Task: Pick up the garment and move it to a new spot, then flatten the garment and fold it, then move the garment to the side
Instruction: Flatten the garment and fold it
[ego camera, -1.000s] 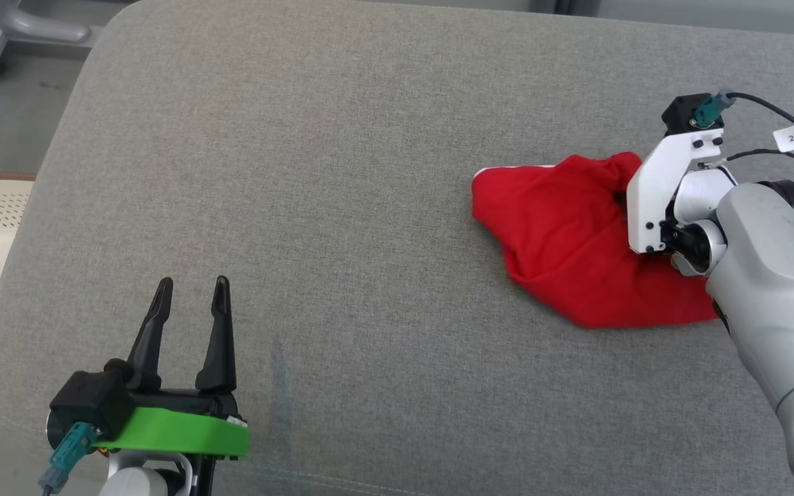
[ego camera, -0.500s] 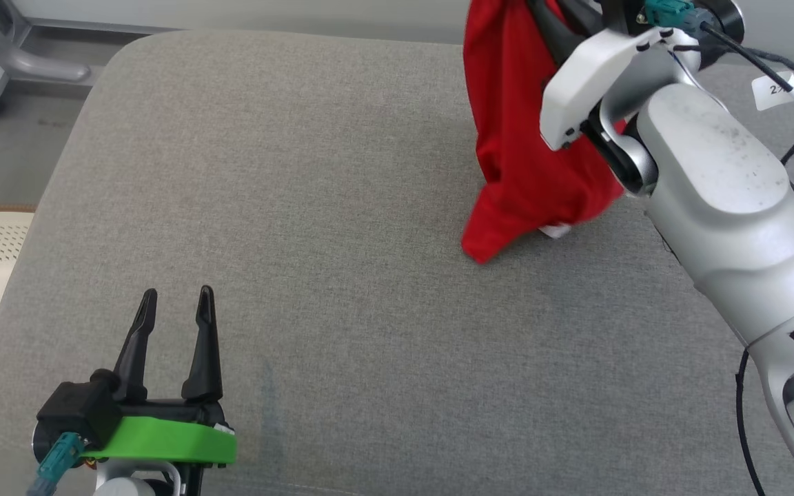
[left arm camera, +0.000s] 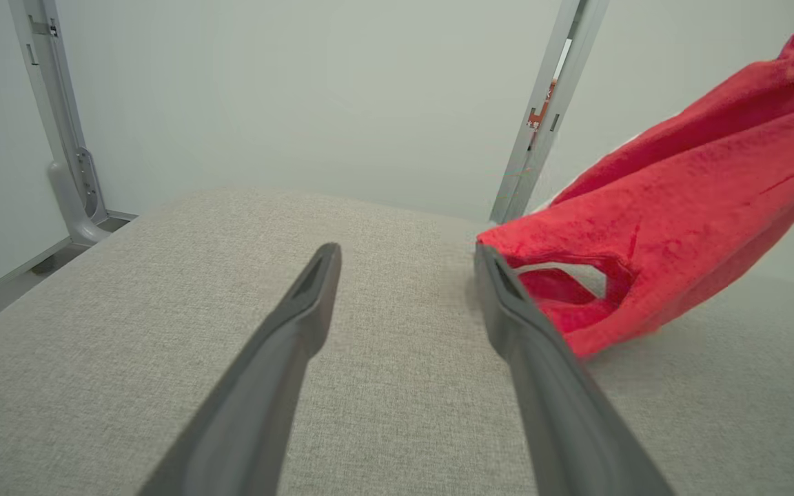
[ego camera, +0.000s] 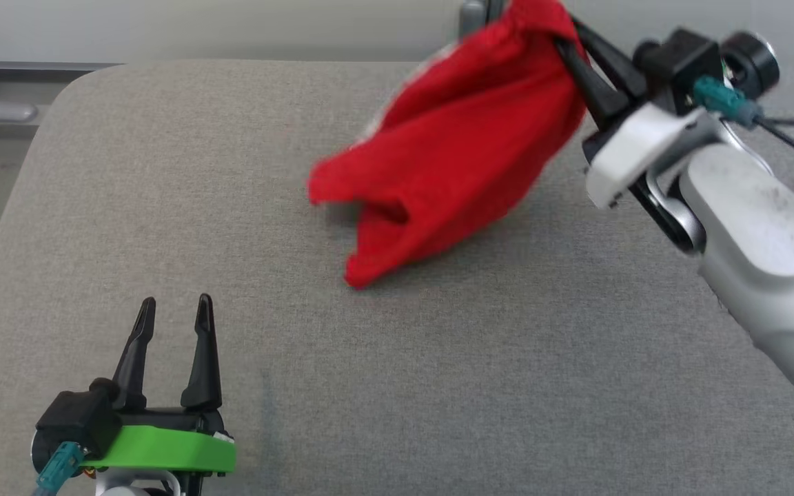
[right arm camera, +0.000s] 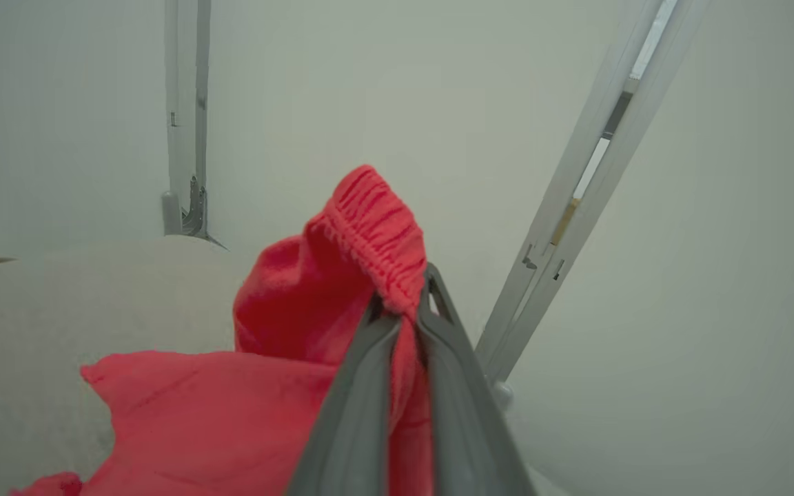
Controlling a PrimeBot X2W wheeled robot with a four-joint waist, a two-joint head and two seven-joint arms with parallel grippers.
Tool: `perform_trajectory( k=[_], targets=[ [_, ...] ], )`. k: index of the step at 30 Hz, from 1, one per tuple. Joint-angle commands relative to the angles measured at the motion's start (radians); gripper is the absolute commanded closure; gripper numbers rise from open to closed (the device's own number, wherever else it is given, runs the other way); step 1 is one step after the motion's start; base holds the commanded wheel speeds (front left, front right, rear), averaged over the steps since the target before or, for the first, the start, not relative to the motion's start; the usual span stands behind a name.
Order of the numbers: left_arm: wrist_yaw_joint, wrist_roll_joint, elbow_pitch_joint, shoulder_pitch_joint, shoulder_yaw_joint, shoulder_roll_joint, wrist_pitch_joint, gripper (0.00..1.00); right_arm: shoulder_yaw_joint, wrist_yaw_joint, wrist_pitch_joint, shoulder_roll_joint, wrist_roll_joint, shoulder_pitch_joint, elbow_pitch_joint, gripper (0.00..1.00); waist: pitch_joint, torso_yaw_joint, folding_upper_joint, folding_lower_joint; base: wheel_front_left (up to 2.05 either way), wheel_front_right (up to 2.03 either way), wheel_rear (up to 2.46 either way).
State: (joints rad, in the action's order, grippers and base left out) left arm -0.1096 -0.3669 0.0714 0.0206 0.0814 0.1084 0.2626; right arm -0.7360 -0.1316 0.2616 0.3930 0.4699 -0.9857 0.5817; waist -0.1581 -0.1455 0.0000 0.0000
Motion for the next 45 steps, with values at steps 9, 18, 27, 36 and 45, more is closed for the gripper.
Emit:
perform_trajectory(
  k=[9, 18, 27, 36, 45],
  targets=[
    [0.004, 0.004, 0.005, -0.008, -0.001, 0.017, 0.003, 0.0, 0.145, 0.002, 0.004, 0.094, -0.003, 0.276, 0.068, 1.0, -0.001, 0.033, 0.0, 0.0, 0.0, 0.0, 0.0],
    [0.01, -0.002, 0.012, -0.03, 0.012, 0.016, -0.001, 0.0, 0.321, 0.002, -0.044, 0.078, -0.056, 0.476, 0.216, 0.0, 0.047, 0.037, 0.0, 0.0, 0.0, 0.0, 0.0],
    [0.022, -0.008, -0.008, -0.055, 0.01, 0.027, -0.01, 0.0, 0.513, 0.002, -0.255, 0.004, 0.016, 0.48, 0.221, 0.0, 0.066, 0.046, 0.0, 0.0, 0.0, 0.0, 0.0],
    [0.027, -0.015, -0.023, -0.038, 0.013, 0.033, -0.012, 0.0, 0.645, 0.002, -0.613, -0.056, -0.027, 0.374, 0.123, 0.0, 0.046, 0.046, 0.0, 0.0, 0.0, 0.0, 0.0],
    [0.028, -0.02, -0.013, -0.028, 0.025, 0.032, -0.009, 0.0, 0.819, 0.002, -0.967, -0.145, -0.201, 0.317, 0.131, 0.0, 0.043, 0.033, 0.0, 0.0, 0.0, 0.0, 0.0]
  ],
)
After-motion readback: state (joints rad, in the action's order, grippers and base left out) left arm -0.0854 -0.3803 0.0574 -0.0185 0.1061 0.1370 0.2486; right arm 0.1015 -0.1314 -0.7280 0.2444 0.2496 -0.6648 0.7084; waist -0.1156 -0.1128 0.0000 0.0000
